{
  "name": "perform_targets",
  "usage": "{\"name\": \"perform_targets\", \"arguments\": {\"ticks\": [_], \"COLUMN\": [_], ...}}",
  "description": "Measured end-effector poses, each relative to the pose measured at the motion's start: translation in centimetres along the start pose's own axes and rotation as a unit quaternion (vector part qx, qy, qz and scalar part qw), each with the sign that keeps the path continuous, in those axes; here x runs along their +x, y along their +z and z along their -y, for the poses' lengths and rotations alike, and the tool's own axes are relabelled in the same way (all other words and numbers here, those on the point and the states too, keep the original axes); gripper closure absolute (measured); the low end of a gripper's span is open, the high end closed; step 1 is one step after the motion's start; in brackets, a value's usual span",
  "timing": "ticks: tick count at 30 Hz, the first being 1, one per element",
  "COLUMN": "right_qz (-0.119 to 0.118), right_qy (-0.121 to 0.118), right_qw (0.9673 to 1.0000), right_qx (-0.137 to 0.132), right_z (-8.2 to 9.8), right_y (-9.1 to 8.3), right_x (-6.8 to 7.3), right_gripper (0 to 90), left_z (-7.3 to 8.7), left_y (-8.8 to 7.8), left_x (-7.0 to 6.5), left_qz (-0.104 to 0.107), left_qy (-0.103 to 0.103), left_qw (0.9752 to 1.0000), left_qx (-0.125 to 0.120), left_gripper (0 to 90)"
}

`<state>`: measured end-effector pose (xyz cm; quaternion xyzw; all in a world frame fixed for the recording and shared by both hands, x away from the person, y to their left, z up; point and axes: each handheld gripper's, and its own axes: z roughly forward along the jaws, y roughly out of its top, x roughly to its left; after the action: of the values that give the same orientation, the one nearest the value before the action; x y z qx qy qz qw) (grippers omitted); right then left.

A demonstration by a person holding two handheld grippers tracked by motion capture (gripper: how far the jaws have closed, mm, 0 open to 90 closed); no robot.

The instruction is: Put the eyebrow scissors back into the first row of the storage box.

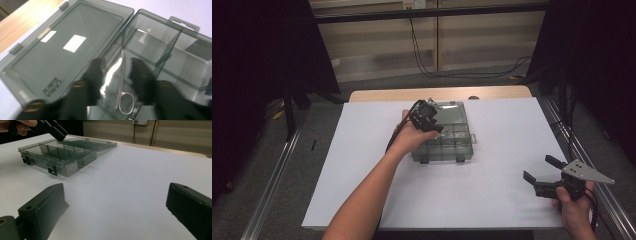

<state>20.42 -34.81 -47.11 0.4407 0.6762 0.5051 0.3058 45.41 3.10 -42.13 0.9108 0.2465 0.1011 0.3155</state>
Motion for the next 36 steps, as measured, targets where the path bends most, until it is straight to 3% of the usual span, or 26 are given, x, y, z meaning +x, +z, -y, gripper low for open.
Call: {"name": "perform_targets", "arguments": {"ticks": [1, 2, 4, 5, 6, 7, 8, 9, 12, 15, 18, 19, 21, 24, 29, 33, 36], "right_qz": [0.001, 0.001, 0.001, 0.001, 0.001, 0.003, 0.004, 0.004, 0.005, 0.005, 0.009, 0.01, 0.011, 0.014, 0.015, 0.01, 0.007], "right_qy": [0.002, 0.0, -0.001, -0.001, -0.001, 0.002, 0.001, 0.001, 0.0, -0.001, 0.0, 0.001, 0.0, 0.0, -0.003, -0.003, -0.007], "right_qw": [1.0, 1.0, 1.0, 1.0, 1.0, 1.0, 1.0, 1.0, 1.0, 1.0, 0.9999, 0.9999, 0.9999, 0.9999, 0.9998, 0.9998, 0.9998], "right_qx": [0.0, 0.001, 0.002, 0.002, 0.001, 0.0, 0.001, 0.002, 0.005, 0.007, 0.008, 0.008, 0.01, 0.008, 0.012, 0.016, 0.015], "right_z": [0.0, 0.0, 0.0, 0.0, 0.0, 0.0, 0.0, 0.0, 0.0, -0.1, -0.1, -0.1, -0.2, -0.2, -0.5, -0.8, -1.2], "right_y": [0.0, 0.0, -0.1, -0.1, 0.0, 0.0, 0.0, 0.0, 0.1, 0.2, 0.4, 0.4, 0.5, 0.5, 0.8, 1.2, 1.5], "right_x": [0.1, 0.1, 0.1, 0.1, 0.1, 0.1, 0.1, 0.1, 0.1, 0.1, 0.1, 0.1, 0.1, 0.0, 0.3, 0.6, 0.9], "right_gripper": [1.5, 1.5, 1.5, 1.5, 1.6, 1.5, 1.5, 1.5, 1.5, 1.5, 1.5, 1.5, 1.5, 1.5, 1.5, 1.5, 1.4], "left_z": [0.1, 0.1, 0.4, 0.4, 0.6, 0.6, 1.1, 1.2, 1.9, 2.4, 2.8, 2.9, 3.2, 3.6, 4.1, 4.6, 4.8], "left_y": [0.0, -0.3, -0.5, -0.5, -0.7, -0.7, -0.8, -0.9, -1.3, -1.8, -2.2, -2.3, -2.5, -2.6, -2.7, -2.7, -3.0], "left_x": [0.0, 0.2, 0.3, 0.3, 0.6, 0.6, 0.9, 0.9, 1.2, 1.4, 1.8, 1.8, 2.1, 2.3, 2.5, 2.6, 2.6], "left_qz": [-0.012, -0.003, -0.009, -0.009, -0.008, -0.008, 0.015, 0.023, 0.027, 0.032, 0.037, 0.037, 0.036, 0.039, 0.043, 0.042, 0.039], "left_qy": [-0.009, -0.022, -0.058, -0.058, -0.076, -0.076, -0.076, -0.08, -0.084, -0.101, -0.096, -0.102, -0.1, -0.108, -0.114, -0.118, -0.116], "left_qw": [0.9998, 0.9997, 0.998, 0.998, 0.9967, 0.9967, 0.9964, 0.9956, 0.9942, 0.9905, 0.9906, 0.989, 0.9897, 0.9878, 0.9875, 0.986, 0.9872], "left_qx": [-0.012, -0.008, -0.023, -0.023, -0.026, -0.026, -0.036, -0.043, -0.062, -0.088, -0.091, -0.1, -0.096, -0.105, -0.1, -0.11, -0.102], "left_gripper": [46.9, 43.1, 33.1, 27.7, 21.3, 16.6, 12.2, 9.0, 1.2, 0.0, 0.0, 0.0, 0.0, 0.0, 0.0, 0.0, 0.0]}}
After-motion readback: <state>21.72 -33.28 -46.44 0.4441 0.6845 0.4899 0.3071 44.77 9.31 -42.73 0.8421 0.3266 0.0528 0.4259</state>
